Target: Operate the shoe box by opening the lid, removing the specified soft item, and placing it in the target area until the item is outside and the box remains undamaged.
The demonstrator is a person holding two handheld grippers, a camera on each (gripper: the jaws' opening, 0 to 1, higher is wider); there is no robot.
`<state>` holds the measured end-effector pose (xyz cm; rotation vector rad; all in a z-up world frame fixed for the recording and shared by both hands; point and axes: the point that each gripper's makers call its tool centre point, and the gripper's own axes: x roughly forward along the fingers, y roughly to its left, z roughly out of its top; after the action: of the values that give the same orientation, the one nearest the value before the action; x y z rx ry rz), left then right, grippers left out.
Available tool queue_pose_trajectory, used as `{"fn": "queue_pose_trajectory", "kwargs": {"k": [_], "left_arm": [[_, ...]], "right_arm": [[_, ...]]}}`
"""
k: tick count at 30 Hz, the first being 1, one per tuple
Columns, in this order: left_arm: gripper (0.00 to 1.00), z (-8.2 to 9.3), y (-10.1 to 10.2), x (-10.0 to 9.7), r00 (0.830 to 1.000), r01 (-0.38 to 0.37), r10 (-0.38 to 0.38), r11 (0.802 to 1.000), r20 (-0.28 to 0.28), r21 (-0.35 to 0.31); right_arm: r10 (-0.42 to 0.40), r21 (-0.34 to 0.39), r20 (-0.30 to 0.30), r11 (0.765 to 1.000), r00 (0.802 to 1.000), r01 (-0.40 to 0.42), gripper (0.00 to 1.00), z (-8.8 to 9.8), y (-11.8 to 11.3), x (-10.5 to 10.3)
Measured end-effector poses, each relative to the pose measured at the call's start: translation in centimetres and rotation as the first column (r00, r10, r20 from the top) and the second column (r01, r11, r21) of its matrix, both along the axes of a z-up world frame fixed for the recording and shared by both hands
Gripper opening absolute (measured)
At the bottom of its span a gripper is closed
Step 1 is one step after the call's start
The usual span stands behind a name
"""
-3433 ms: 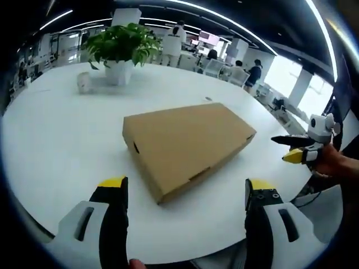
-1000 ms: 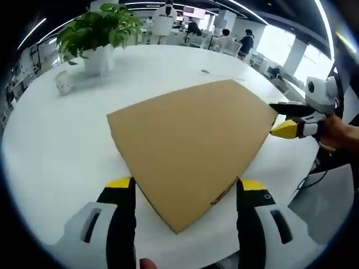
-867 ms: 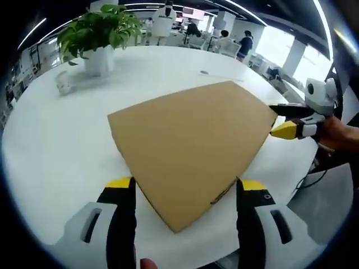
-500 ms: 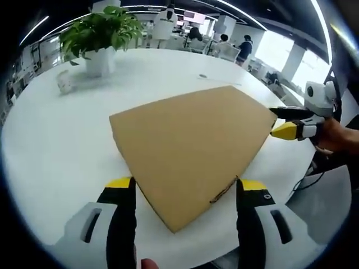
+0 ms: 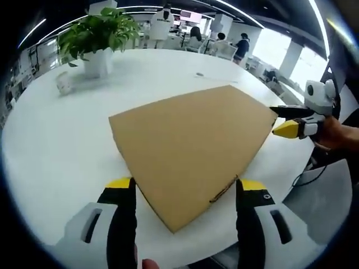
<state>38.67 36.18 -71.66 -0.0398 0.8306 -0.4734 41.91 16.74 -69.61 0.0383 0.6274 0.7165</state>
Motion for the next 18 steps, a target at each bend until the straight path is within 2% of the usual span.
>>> {"fn": "queue_pose_trajectory", "kwargs": {"k": [11, 18], "left_arm": [[0.69, 0.2, 0.2, -2.1, 1.000, 0.000, 0.000, 1.000, -0.005, -0.011], [0.70, 0.4, 0.2, -2.5, 1.000, 0.000, -0.001, 1.000, -0.002, -0.018]], "right_arm": [[0.010, 0.009, 0.006, 1.000, 1.000, -0.010, 0.72, 0.0, 0.2, -2.2], [0.029, -0.017, 0.026, 0.999, 0.999, -0.029, 0.66, -0.2, -0.5, -2.1]]}}
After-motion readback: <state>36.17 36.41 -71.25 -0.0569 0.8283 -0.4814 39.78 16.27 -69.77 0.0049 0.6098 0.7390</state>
